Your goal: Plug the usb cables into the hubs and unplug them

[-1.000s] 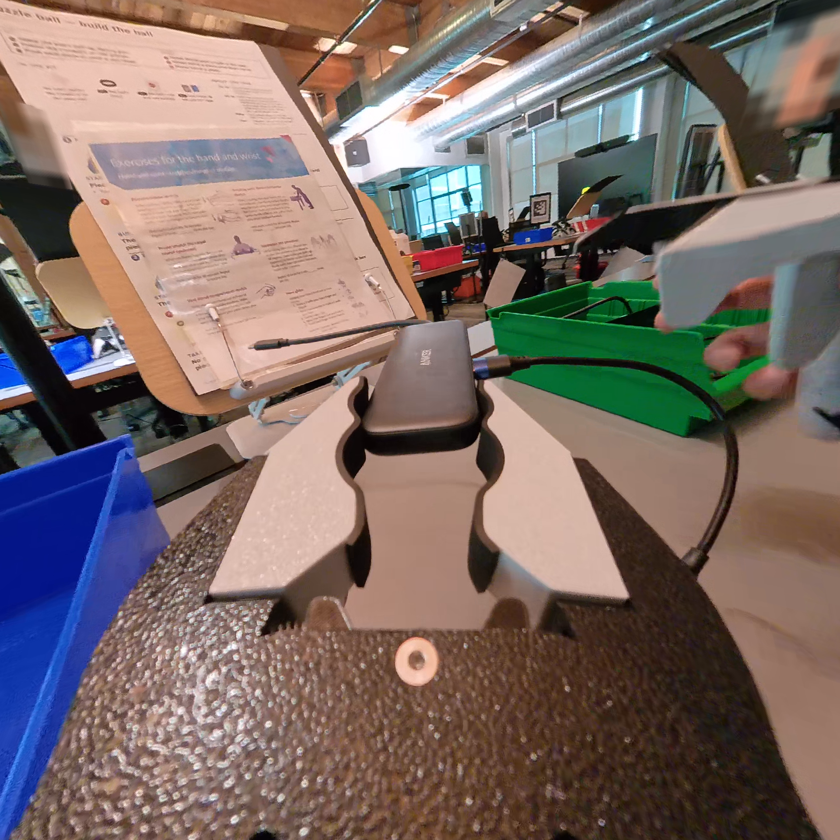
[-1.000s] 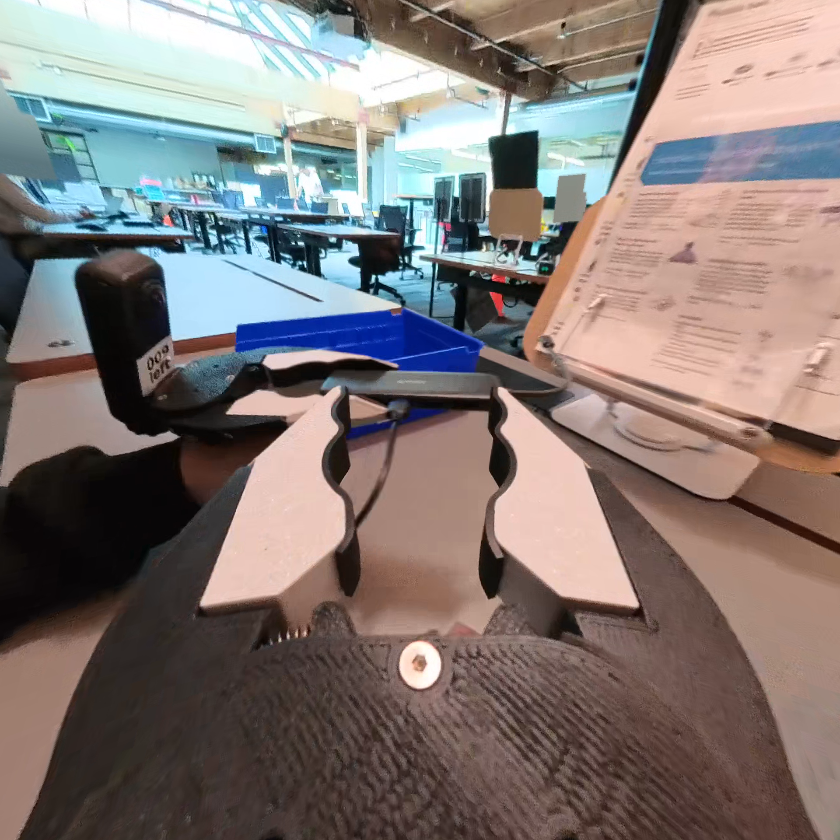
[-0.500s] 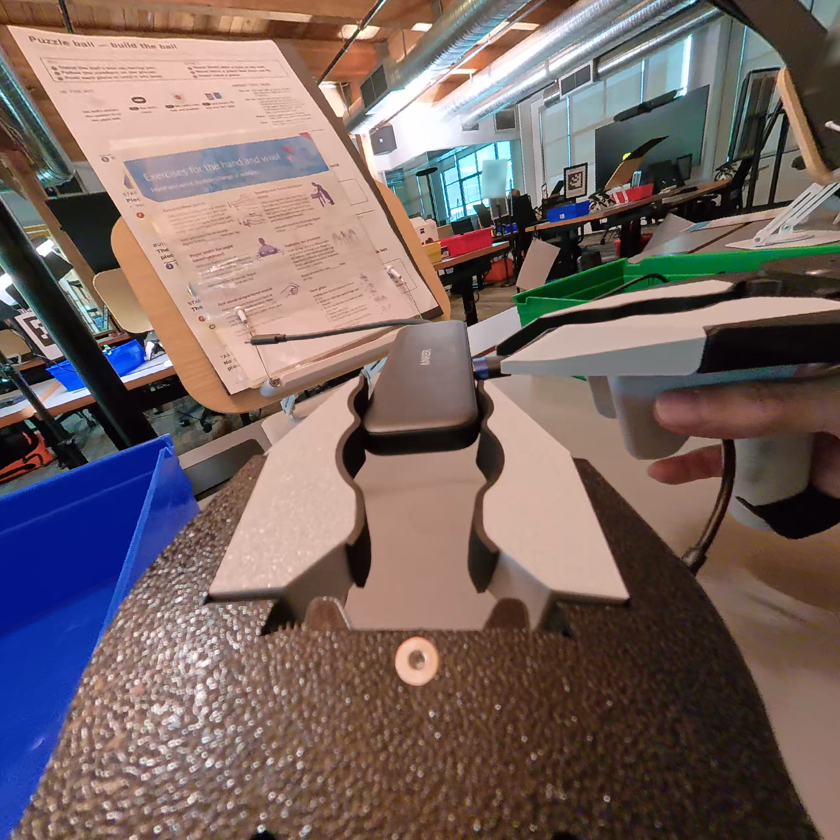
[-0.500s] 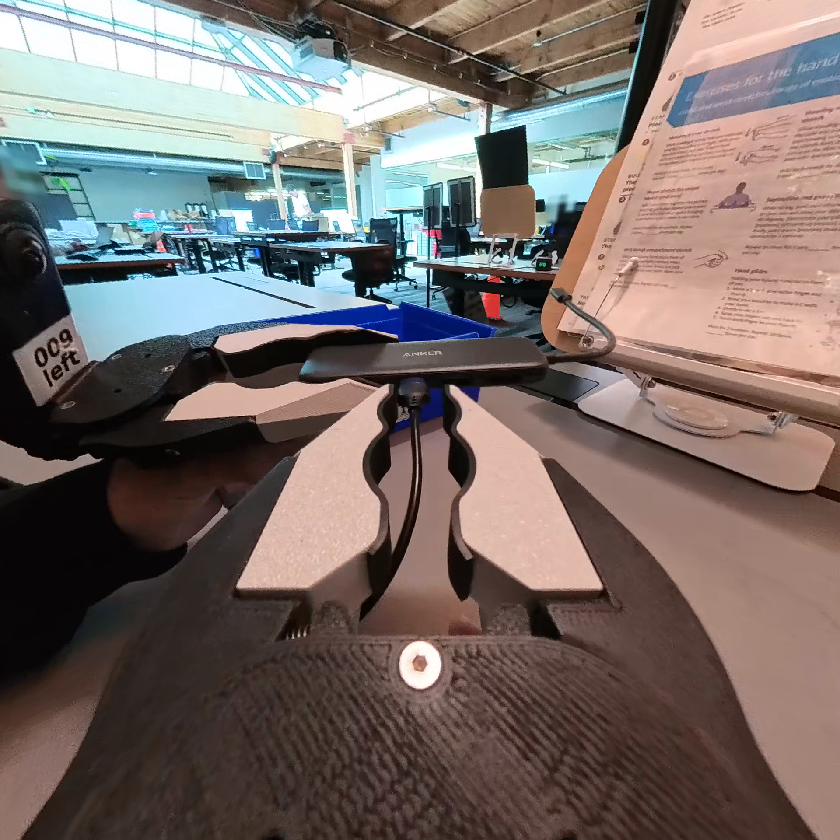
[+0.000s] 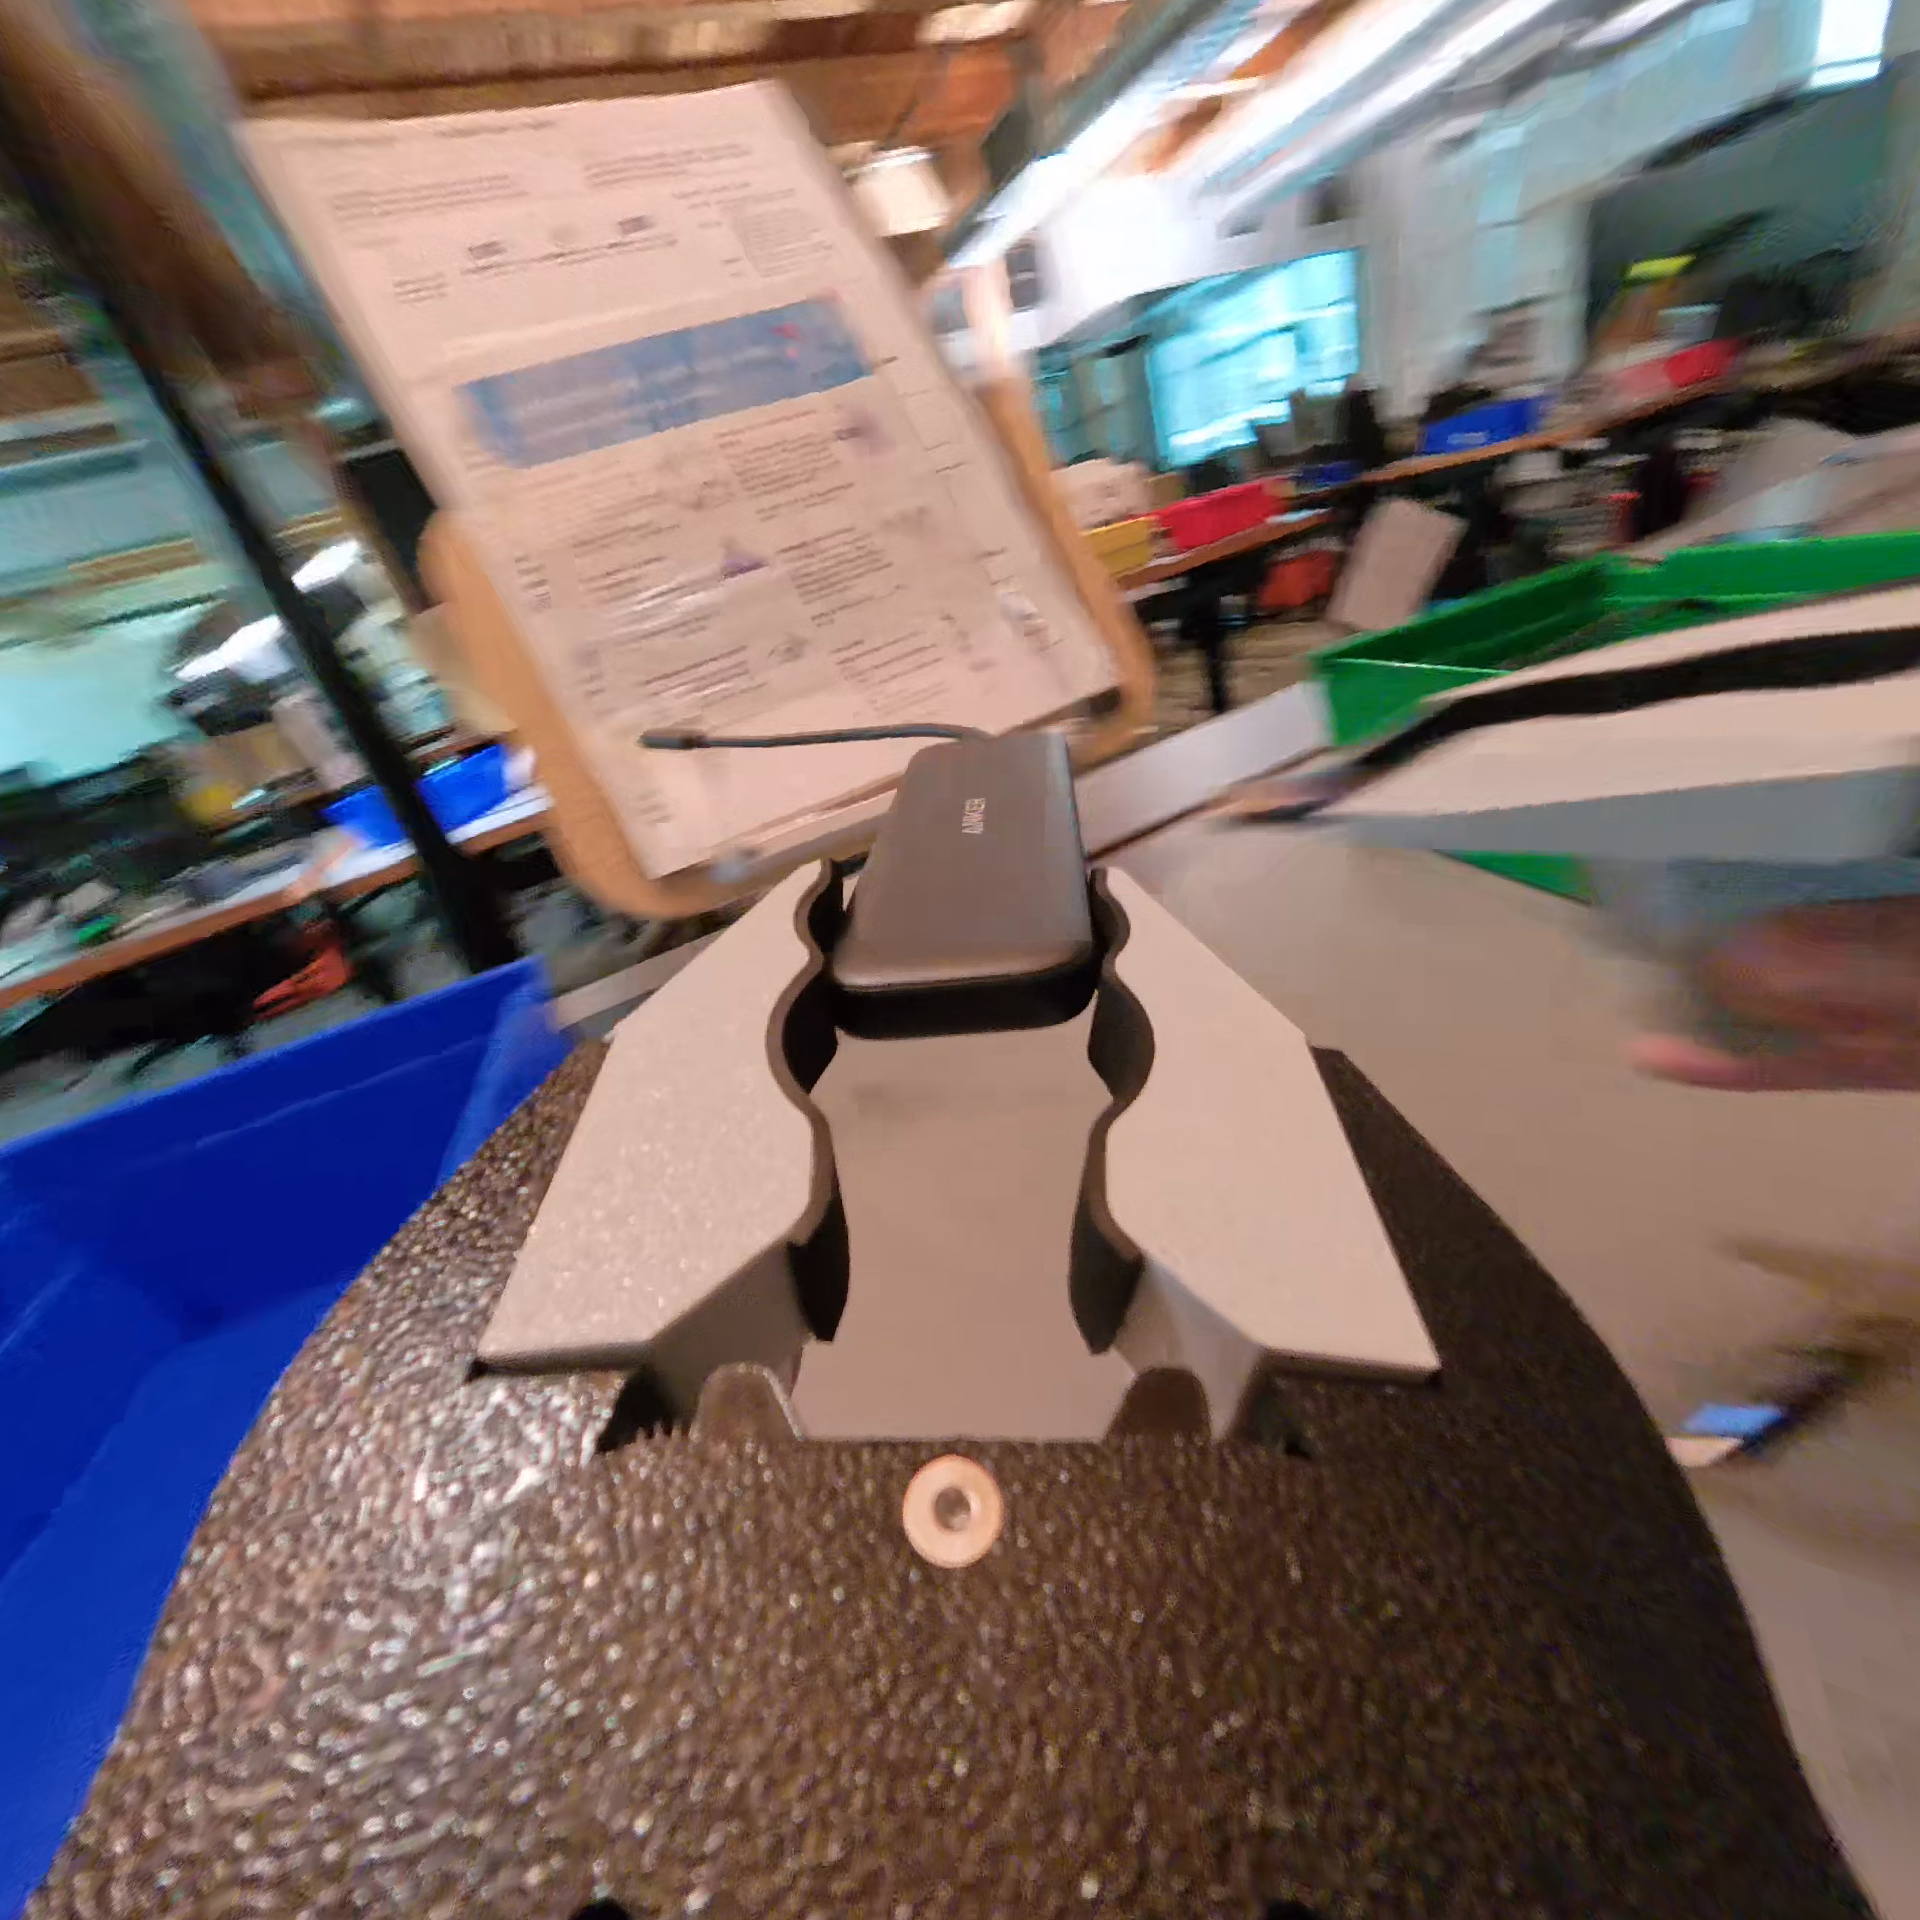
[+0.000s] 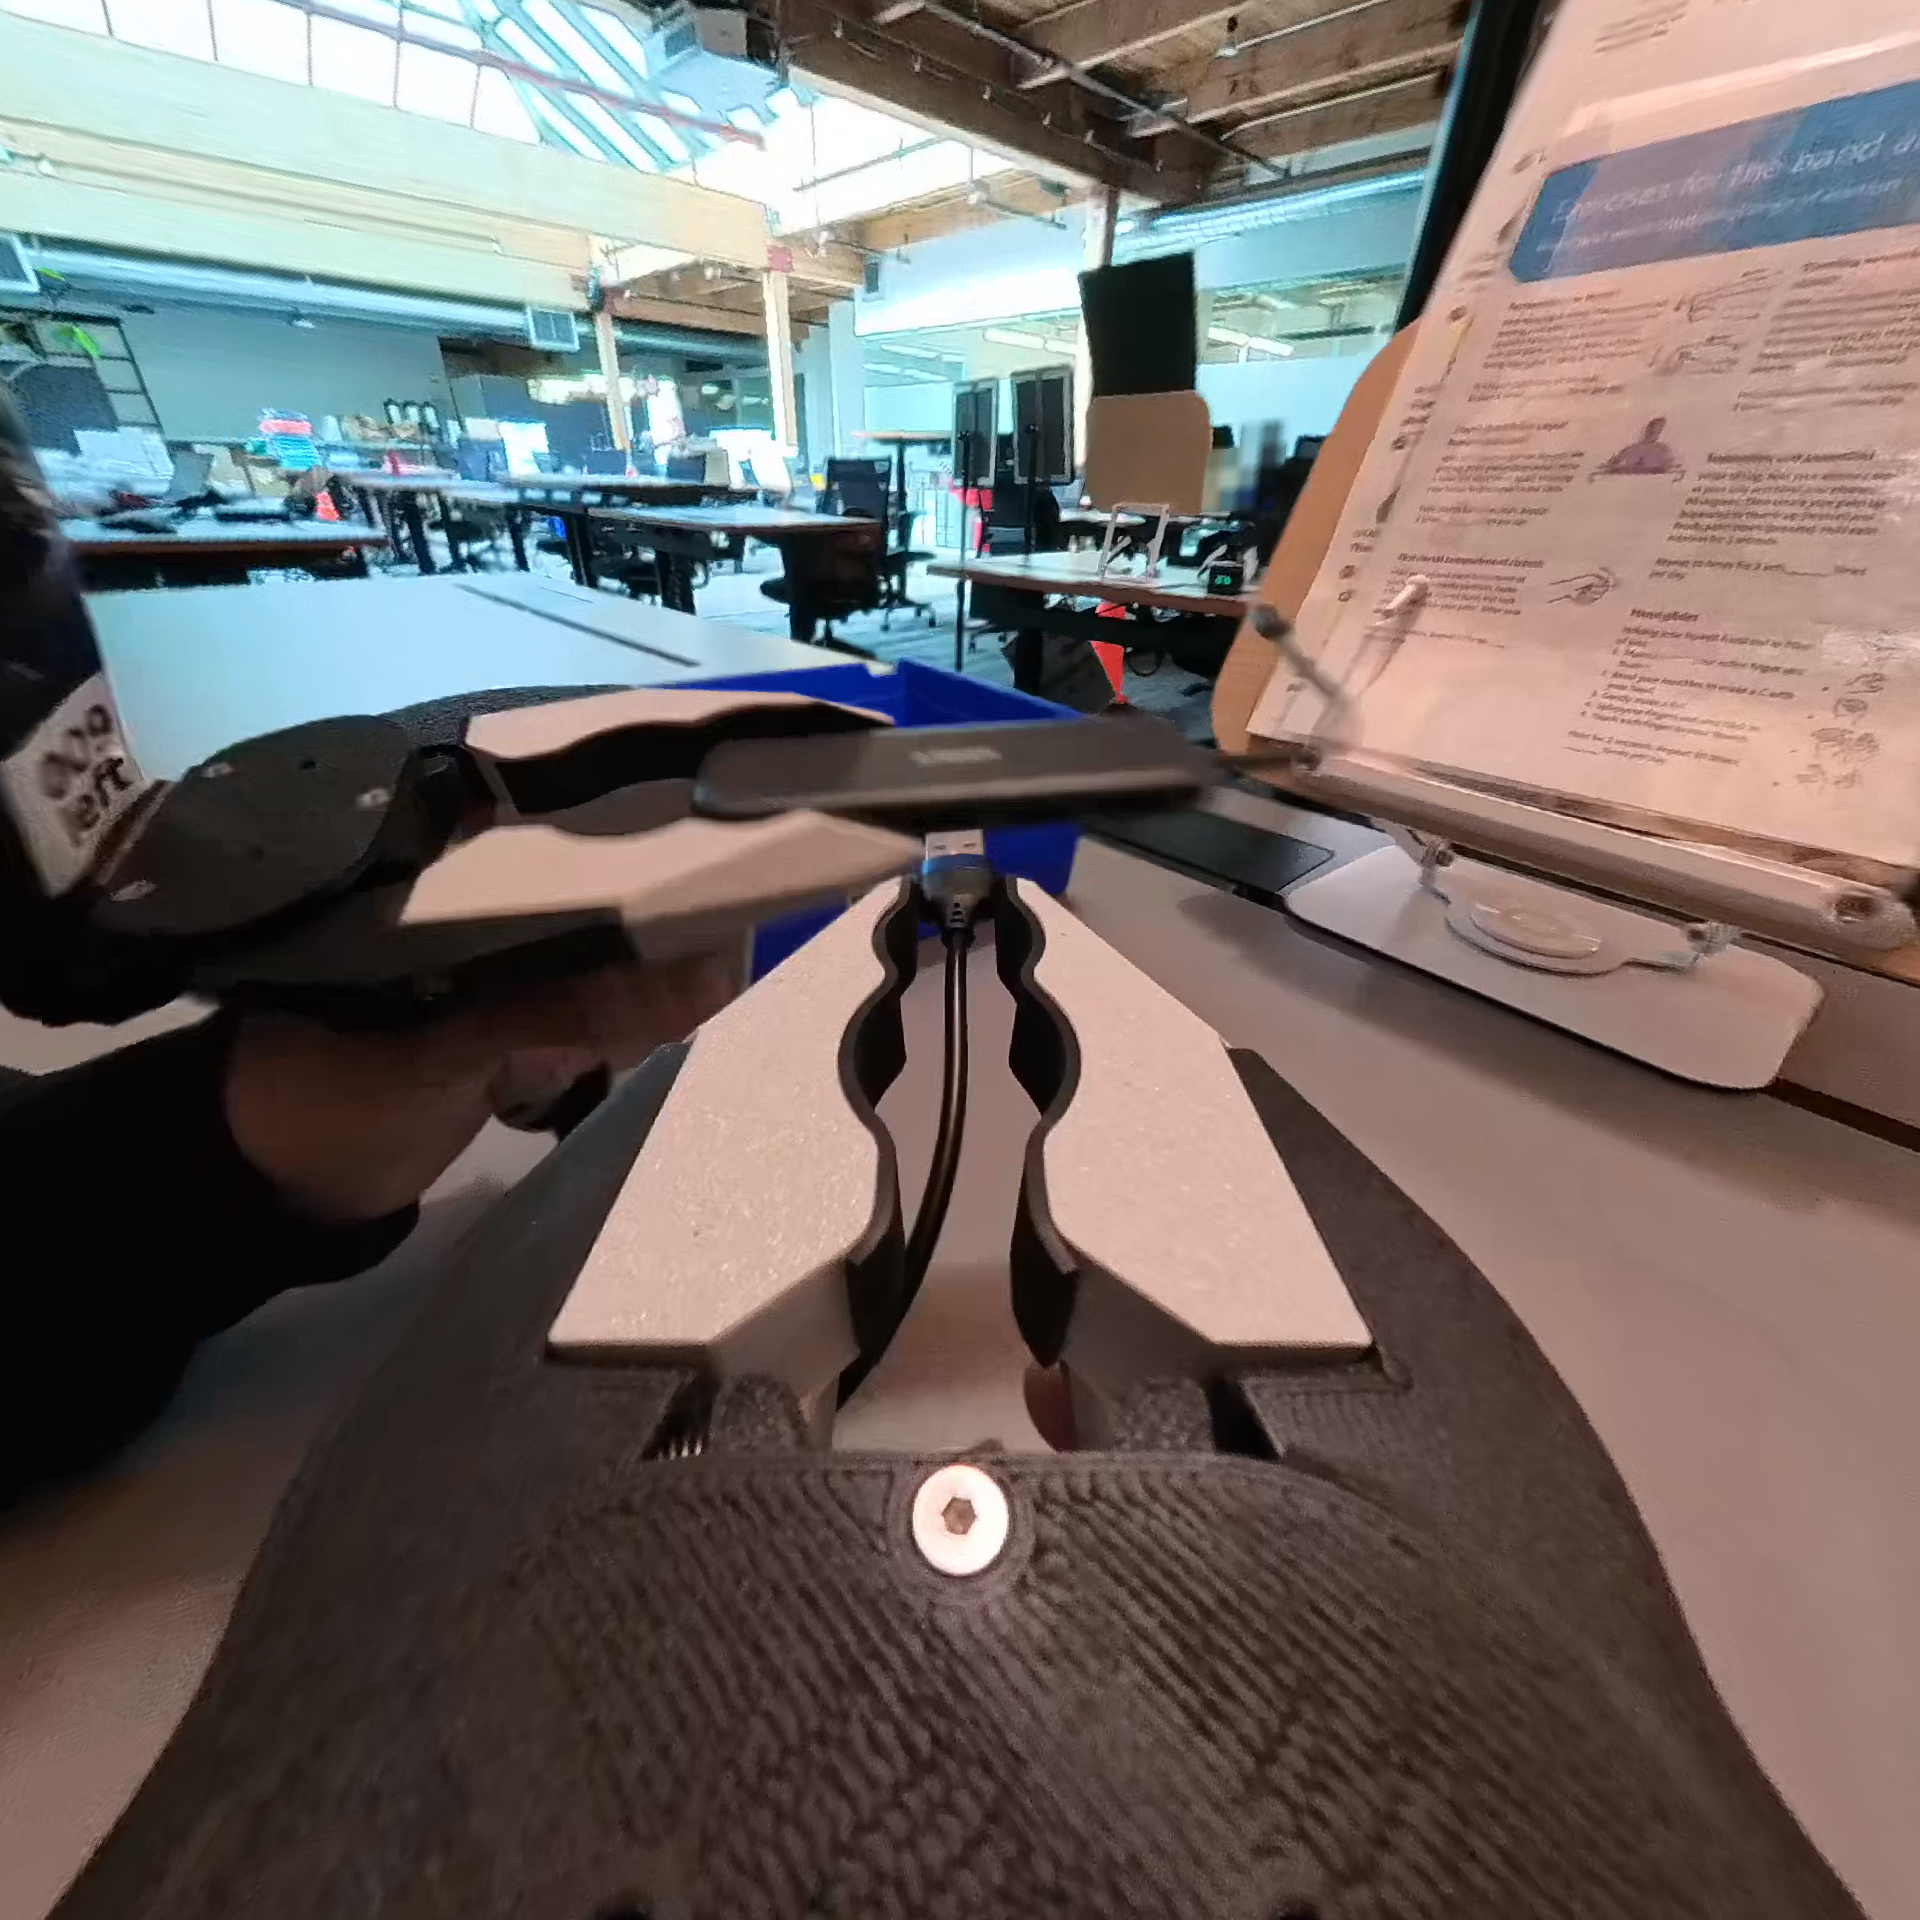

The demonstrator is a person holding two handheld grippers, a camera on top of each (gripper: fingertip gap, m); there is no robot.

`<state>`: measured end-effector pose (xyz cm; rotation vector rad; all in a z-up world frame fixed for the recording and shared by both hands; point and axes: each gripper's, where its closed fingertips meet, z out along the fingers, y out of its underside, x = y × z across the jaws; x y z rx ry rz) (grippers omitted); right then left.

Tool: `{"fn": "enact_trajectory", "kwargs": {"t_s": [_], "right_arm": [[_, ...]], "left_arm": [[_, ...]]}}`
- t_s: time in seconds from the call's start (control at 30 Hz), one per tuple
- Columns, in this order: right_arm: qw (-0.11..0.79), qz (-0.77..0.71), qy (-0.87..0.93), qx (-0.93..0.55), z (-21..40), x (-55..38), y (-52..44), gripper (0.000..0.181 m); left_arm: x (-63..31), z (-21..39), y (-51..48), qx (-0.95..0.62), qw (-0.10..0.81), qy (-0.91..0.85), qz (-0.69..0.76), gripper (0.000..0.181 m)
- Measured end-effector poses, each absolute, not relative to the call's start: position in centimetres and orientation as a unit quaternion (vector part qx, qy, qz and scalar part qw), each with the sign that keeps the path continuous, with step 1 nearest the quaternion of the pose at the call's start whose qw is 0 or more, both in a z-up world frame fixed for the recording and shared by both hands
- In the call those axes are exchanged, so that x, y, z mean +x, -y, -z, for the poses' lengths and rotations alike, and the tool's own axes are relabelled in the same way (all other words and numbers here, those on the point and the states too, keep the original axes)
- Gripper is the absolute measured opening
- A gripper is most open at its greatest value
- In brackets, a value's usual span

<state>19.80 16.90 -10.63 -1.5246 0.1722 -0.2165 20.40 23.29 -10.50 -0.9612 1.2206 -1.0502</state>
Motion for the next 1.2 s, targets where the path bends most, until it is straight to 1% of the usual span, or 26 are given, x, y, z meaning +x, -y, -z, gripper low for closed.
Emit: {"fn": "enact_trajectory", "kwargs": {"t_s": [0.07, 0.1, 0.17, 0.2, 0.3, 0.43, 0.47, 0.53, 0.6, 0.63, 0.73, 0.8, 0.83, 0.9, 0.97, 1.03, 1.1, 1.17, 1.2], "right_arm": [[0.731, 0.109, -0.094, -0.667, 9.8, 21.0, -13.8, 0.013], [0.736, 0.105, -0.088, -0.663, 9.4, 21.2, -12.3, 0.013], [0.727, 0.118, -0.072, -0.672, 8.7, 21.7, -9.7, 0.014], [0.718, 0.154, -0.053, -0.677, 7.8, 22.3, -8.3, 0.014], [0.658, 0.293, -0.011, -0.694, 4.2, 25.5, -3.3, 0.014], [0.579, 0.407, -0.011, -0.707, 1.6, 31.7, 3.6, 0.014], [0.566, 0.404, -0.012, -0.719, 2.1, 33.0, 4.7, 0.014], [0.56, 0.384, -0.034, -0.734, 3.6, 35.6, 6.3, 0.014], [0.577, 0.319, -0.035, -0.751, 6.3, 36.4, 6.1, 0.013], [0.572, 0.292, -0.035, -0.765, 8.1, 36.8, 5.8, 0.014], [0.493, 0.282, -0.034, -0.822, 13.7, 38.6, 5.9, 0.015], [0.452, 0.273, -0.064, -0.847, 15.1, 39.4, 6.4, 0.044], [0.448, 0.262, -0.064, -0.852, 14.8, 39.2, 6.3, 0.045], [0.477, 0.276, -0.072, -0.831, 12.2, 39.0, 6.2, 0.048], [0.531, 0.272, -0.104, -0.796, 8.9, 38.4, 5.8, 0.057], [0.604, 0.172, -0.129, -0.768, 6.7, 35.4, 3.7, 0.06], [0.647, 0.027, -0.127, -0.751, 6.0, 30.9, 0.8, 0.076], [0.665, -0.085, -0.084, -0.738, 6.1, 26.0, -2.0, 0.079], [0.668, -0.106, -0.058, -0.734, 6.4, 24.0, -3.2, 0.079]], "left_arm": [[19.3, 9.4, -26.5, -0.43, 0.602, -0.492, 0.46, 0.045], [18.7, 8.4, -26.4, -0.411, 0.616, -0.49, 0.461, 0.045], [18.7, 7.9, -23.8, -0.362, 0.618, -0.514, 0.472, 0.045], [19.2, 8.5, -22.5, -0.348, 0.609, -0.53, 0.477, 0.045], [20.0, 10.1, -20.5, -0.326, 0.59, -0.572, 0.467, 0.045], [20.1, 10.2, -20.4, -0.326, 0.581, -0.576, 0.473, 0.045], [20.1, 10.2, -20.5, -0.327, 0.582, -0.574, 0.475, 0.045], [20.0, 10.2, -20.8, -0.332, 0.577, -0.571, 0.48, 0.045], [20.1, 10.4, -21.0, -0.34, 0.571, -0.568, 0.485, 0.045], [20.1, 10.6, -21.1, -0.343, 0.567, -0.568, 0.487, 0.045], [20.1, 10.8, -21.2, -0.346, 0.564, -0.569, 0.488, 0.045], [20.1, 10.9, -21.1, -0.344, 0.563, -0.57, 0.49, 0.045], [20.1, 10.9, -21.1, -0.344, 0.563, -0.57, 0.489, 0.045], [20.1, 11.0, -21.0, -0.343, 0.562, -0.573, 0.489, 0.045], [20.1, 11.0, -20.6, -0.335, 0.555, -0.578, 0.495, 0.045], [20.0, 10.9, -19.8, -0.323, 0.542, -0.583, 0.513, 0.045], [19.6, 10.6, -18.3, -0.295, 0.508, -0.585, 0.559, 0.045], [18.5, 10.1, -16.1, -0.258, 0.426, -0.584, 0.641, 0.045], [17.7, 9.7, -15.2, -0.241, 0.378, -0.578, 0.682, 0.045]]}}
